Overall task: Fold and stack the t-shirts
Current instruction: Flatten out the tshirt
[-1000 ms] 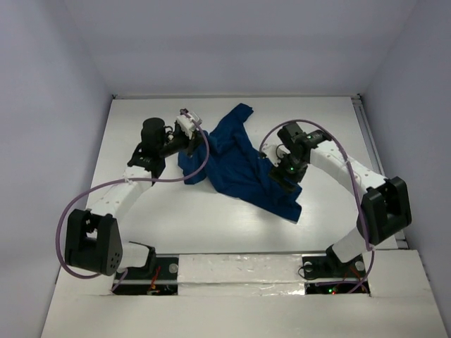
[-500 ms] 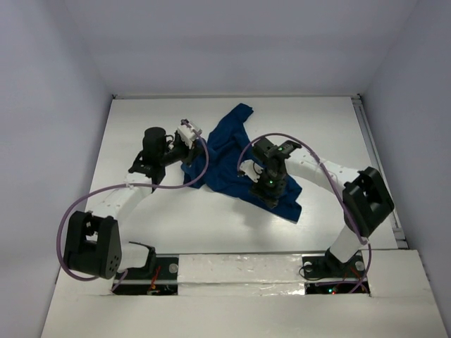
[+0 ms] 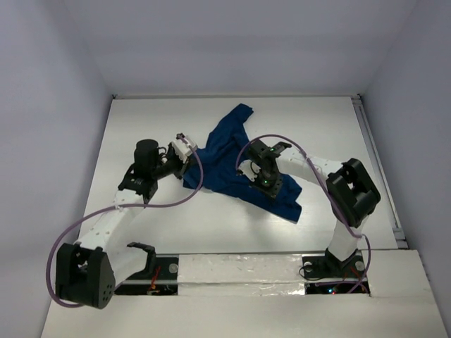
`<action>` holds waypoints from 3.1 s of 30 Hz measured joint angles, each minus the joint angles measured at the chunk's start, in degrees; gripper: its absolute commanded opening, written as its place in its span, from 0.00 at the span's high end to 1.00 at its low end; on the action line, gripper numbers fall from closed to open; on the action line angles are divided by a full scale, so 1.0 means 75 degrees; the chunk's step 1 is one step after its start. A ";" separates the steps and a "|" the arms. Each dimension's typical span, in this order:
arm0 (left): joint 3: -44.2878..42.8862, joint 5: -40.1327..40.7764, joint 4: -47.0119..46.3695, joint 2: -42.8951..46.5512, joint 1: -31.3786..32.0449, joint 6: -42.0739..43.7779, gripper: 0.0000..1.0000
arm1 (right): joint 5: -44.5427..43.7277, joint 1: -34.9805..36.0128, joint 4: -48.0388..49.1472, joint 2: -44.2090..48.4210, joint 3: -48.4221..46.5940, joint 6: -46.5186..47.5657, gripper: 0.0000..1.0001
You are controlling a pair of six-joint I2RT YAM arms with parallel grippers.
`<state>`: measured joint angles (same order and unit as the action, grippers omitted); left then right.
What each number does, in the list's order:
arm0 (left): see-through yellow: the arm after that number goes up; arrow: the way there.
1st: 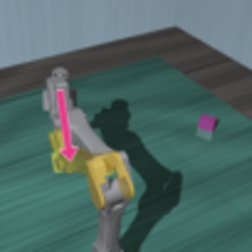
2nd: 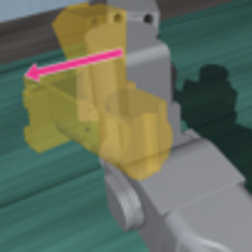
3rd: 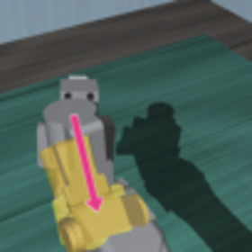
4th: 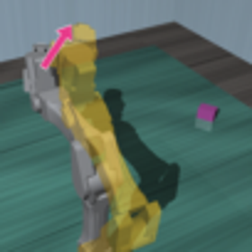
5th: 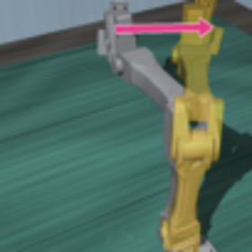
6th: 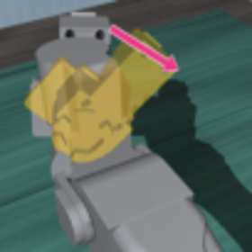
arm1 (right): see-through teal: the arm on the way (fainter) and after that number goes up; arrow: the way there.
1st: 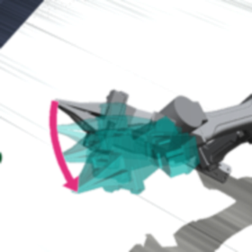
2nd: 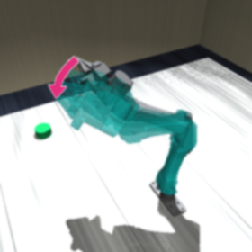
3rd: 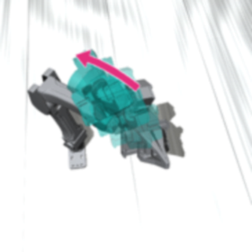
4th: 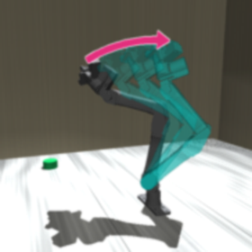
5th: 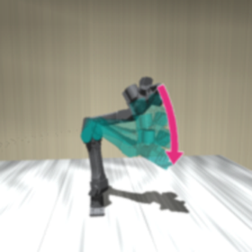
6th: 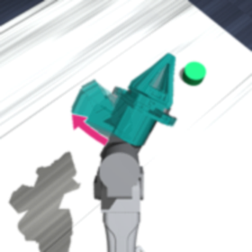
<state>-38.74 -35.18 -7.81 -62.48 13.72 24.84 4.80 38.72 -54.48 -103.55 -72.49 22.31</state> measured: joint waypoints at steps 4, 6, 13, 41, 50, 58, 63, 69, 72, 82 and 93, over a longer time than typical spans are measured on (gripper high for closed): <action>0.0216 0.0073 0.0513 0.0530 -0.0102 0.0344 1.00 | -0.0085 0.0000 0.0111 -0.0041 -0.0029 -0.0058 1.00; 0.0347 0.0122 0.0723 0.0702 -0.0137 0.0487 1.00 | -0.0163 0.0000 0.0140 -0.0032 -0.0029 -0.0073 1.00; 0.0344 0.0166 0.1967 0.0650 -0.0143 0.1008 1.00 | -0.0539 -0.0119 0.0093 0.0845 -0.0032 -0.0146 1.00; -0.6586 0.1335 0.0860 -0.5149 -0.0009 -0.0376 0.09 | -0.0487 -0.0854 -0.0277 0.2757 0.0300 -0.0067 1.00; -1.2683 0.2311 0.2906 -1.0759 0.1271 -0.0583 0.06 | -0.0149 -0.0854 -0.0277 0.2815 0.0303 -0.0154 1.00; -1.2278 0.3144 0.3856 -1.1179 0.1932 -0.0632 0.07 | 0.0111 -0.0854 -0.0265 0.2987 0.0452 -0.0152 1.00; -1.1750 0.3806 0.3491 -1.1068 0.1988 -0.0621 0.20 | 0.0274 -0.0854 -0.0236 0.2987 0.0484 -0.0152 1.00; -1.1345 0.4497 0.3112 -1.0879 0.1953 -0.0560 0.83 | 0.0382 -0.0854 -0.0219 0.2987 0.0542 -0.0154 1.00; -1.1412 0.4744 0.3104 -1.0882 0.1944 -0.0571 0.97 | 0.0423 -0.0854 -0.0216 0.2990 0.0542 -0.0166 1.00; -1.1398 0.4934 0.2707 -1.0675 0.1821 -0.0889 1.00 | -0.0201 -0.0938 -0.0047 0.2987 0.0571 -0.0239 1.00; -0.9815 0.4957 0.2183 -0.6543 0.0312 -0.1276 1.00 | -0.2602 -0.2224 0.0985 0.2973 -0.1358 -0.0318 1.00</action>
<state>-112.36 2.00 8.56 -111.55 16.05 15.27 -14.72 22.04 -47.09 -81.25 -82.67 19.92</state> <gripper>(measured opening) 0.007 0.012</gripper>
